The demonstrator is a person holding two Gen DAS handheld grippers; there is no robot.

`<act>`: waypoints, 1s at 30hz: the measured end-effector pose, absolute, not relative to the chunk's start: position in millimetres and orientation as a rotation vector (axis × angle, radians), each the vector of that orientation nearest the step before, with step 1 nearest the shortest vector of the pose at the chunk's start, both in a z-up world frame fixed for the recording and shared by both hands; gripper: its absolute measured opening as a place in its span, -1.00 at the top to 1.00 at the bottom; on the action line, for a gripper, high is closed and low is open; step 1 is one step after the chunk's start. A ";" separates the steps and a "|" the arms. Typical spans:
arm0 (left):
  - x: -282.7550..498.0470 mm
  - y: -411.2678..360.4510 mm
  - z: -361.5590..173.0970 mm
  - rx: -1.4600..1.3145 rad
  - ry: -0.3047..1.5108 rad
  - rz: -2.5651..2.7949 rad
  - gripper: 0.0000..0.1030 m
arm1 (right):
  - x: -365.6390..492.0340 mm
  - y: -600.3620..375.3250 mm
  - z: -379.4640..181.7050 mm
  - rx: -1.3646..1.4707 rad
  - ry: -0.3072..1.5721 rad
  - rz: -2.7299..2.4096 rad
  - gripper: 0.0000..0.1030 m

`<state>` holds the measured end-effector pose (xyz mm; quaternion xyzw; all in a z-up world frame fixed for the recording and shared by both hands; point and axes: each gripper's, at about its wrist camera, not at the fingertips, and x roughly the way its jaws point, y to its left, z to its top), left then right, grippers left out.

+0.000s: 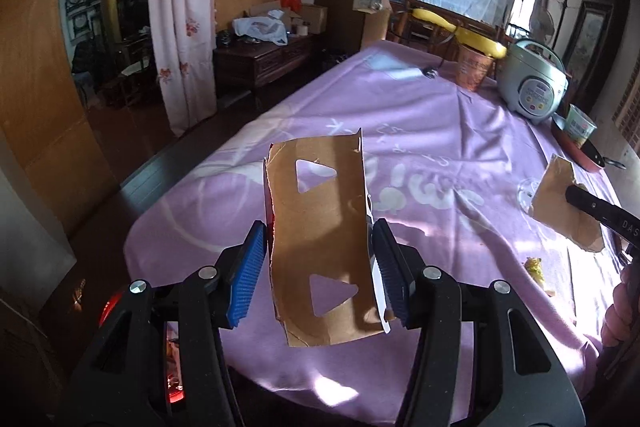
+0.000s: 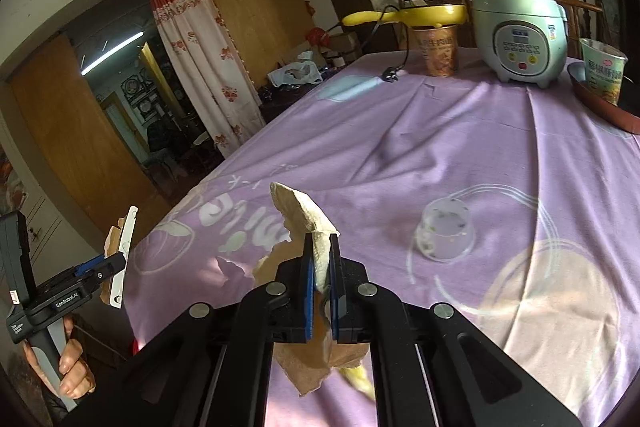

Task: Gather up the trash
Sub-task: 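Lift and carry the cardboard and paper with both grippers over the red wastebasket, then open the left gripper to drop the cardboard while the right drops the paper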

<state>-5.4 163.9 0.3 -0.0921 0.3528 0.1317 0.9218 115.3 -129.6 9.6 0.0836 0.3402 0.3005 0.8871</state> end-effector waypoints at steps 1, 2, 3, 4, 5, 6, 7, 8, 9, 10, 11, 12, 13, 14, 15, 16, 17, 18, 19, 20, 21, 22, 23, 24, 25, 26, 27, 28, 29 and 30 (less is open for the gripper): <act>-12.8 174.0 0.3 -0.200 0.719 0.291 -0.05 | 111.5 -121.0 13.4 0.167 0.703 0.641 0.87; -19.5 183.6 0.0 -0.210 0.716 0.310 -0.05 | 107.1 -111.0 16.8 0.160 0.699 0.658 0.87; -26.8 193.4 -1.1 -0.222 0.714 0.331 -0.05 | 103.5 -101.6 19.2 0.156 0.698 0.676 0.87; -33.8 203.2 -2.7 -0.234 0.713 0.351 -0.05 | 99.9 -91.8 21.1 0.152 0.700 0.695 0.87; -41.6 213.7 -5.1 -0.248 0.713 0.372 -0.05 | 95.9 -82.0 22.5 0.147 0.703 0.714 0.87; -49.5 224.5 -8.2 -0.263 0.717 0.392 -0.05 | 91.6 -70.6 23.4 0.138 0.708 0.733 0.87; -57.4 235.2 -11.6 -0.277 0.721 0.411 -0.05 | 87.3 -59.0 23.9 0.127 0.713 0.750 0.87; -65.5 246.2 -16.1 -0.291 0.727 0.432 -0.05 | 82.7 -47.3 24.2 0.115 0.718 0.768 0.87; -73.7 257.2 -21.2 -0.305 0.734 0.455 -0.05 | 77.4 -36.2 24.4 0.104 0.723 0.785 0.87; -81.2 268.5 -26.5 -0.318 0.743 0.478 -0.05 | 73.2 -24.6 24.2 0.092 0.731 0.804 0.87; -90.5 280.2 -33.5 -0.331 0.753 0.505 -0.05 | 69.1 -13.0 23.7 0.079 0.739 0.824 0.87; -98.6 291.6 -41.0 -0.343 0.766 0.530 -0.05 | 64.9 -2.0 23.6 0.066 0.746 0.840 0.87; -105.3 302.7 -49.6 -0.360 0.783 0.553 -0.05 | 60.9 9.8 22.8 0.051 0.754 0.856 0.87; -111.4 312.8 -57.7 -0.379 0.801 0.570 -0.05 | 56.7 22.7 21.5 0.035 0.763 0.874 0.87; -117.0 322.8 -67.2 -0.400 0.821 0.583 -0.06 | 52.6 35.0 20.7 0.019 0.771 0.889 0.87; -122.6 332.3 -76.9 -0.421 0.842 0.596 -0.06 | 48.6 47.5 19.0 0.002 0.781 0.905 0.87; -127.7 340.3 -86.3 -0.440 0.860 0.607 -0.06 | 44.2 59.7 17.7 -0.014 0.789 0.919 0.87; -132.3 348.2 -96.4 -0.461 0.879 0.614 -0.07 | 40.7 72.6 15.6 -0.031 0.800 0.933 0.87; -136.7 355.4 -105.5 -0.481 0.898 0.617 -0.10 | 37.1 84.2 13.7 -0.046 0.811 0.947 0.87; -140.6 362.5 -115.2 -0.505 0.917 0.618 -0.10 | 33.1 96.9 11.0 -0.063 0.824 0.964 0.87; -144.2 369.1 -124.2 -0.529 0.934 0.617 -0.10 | 26.3 109.3 7.7 -0.081 0.834 0.977 0.87; -147.5 375.1 -132.3 -0.552 0.949 0.615 -0.10 | 22.1 120.8 4.8 -0.099 0.844 0.990 0.87; -151.1 380.8 -139.0 -0.570 0.959 0.616 -0.10 | 17.4 132.3 2.3 -0.118 0.853 1.003 0.87; -154.6 386.4 -144.8 -0.586 0.966 0.620 -0.11 | 12.4 144.8 -1.1 -0.138 0.865 1.019 0.87; -158.8 391.6 -148.7 -0.599 0.970 0.624 -0.14 | 9.0 156.5 -4.5 -0.157 0.876 1.032 0.87; -163.9 397.6 -151.9 -0.614 0.969 0.628 -0.16 | 3.3 167.9 -7.3 -0.175 0.884 1.044 0.87; -168.6 403.1 -153.9 -0.628 0.966 0.633 -0.25 | -1.4 179.9 -10.7 -0.195 0.894 1.059 0.87; -173.0 407.2 -155.5 -0.640 0.960 0.640 -0.33 | -5.7 190.9 -14.4 -0.211 0.903 1.073 0.87; -177.9 411.0 -156.5 -0.651 0.951 0.649 -0.37 | -11.2 201.8 -18.1 -0.229 0.913 1.088 0.87; -182.3 414.2 -157.0 -0.658 0.942 0.661 -0.43 | -16.1 212.1 -21.8 -0.246 0.921 1.101 0.87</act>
